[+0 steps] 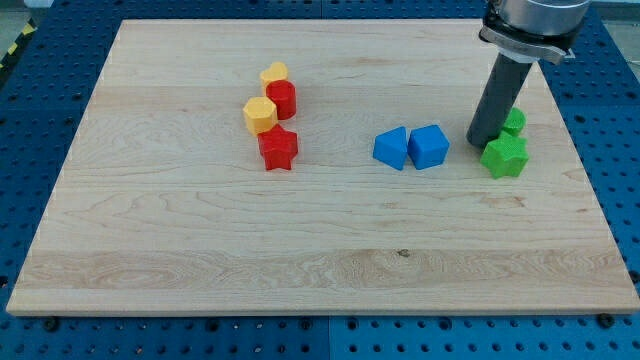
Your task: Push the green star closer to the blue cube
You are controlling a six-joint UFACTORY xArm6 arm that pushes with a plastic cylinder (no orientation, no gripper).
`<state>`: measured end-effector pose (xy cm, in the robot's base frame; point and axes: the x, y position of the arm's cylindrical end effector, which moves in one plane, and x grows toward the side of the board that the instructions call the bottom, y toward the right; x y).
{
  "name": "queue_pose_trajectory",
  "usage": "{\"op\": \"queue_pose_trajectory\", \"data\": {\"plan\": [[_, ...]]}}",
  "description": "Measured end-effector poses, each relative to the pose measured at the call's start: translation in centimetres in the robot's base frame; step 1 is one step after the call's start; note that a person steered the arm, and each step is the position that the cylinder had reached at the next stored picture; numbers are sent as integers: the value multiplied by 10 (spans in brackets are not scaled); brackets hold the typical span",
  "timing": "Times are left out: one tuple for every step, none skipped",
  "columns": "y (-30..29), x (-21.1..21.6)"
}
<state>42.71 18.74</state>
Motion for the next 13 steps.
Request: {"op": "queue_pose_trajectory", "data": {"plan": [[-5,-1],[-21,-19],[-26,-39],[-18,-49],[7,-49],[39,-55],[91,-54],[131,-13],[121,50],[99,60],[93,48],[60,43],[47,48]]}}
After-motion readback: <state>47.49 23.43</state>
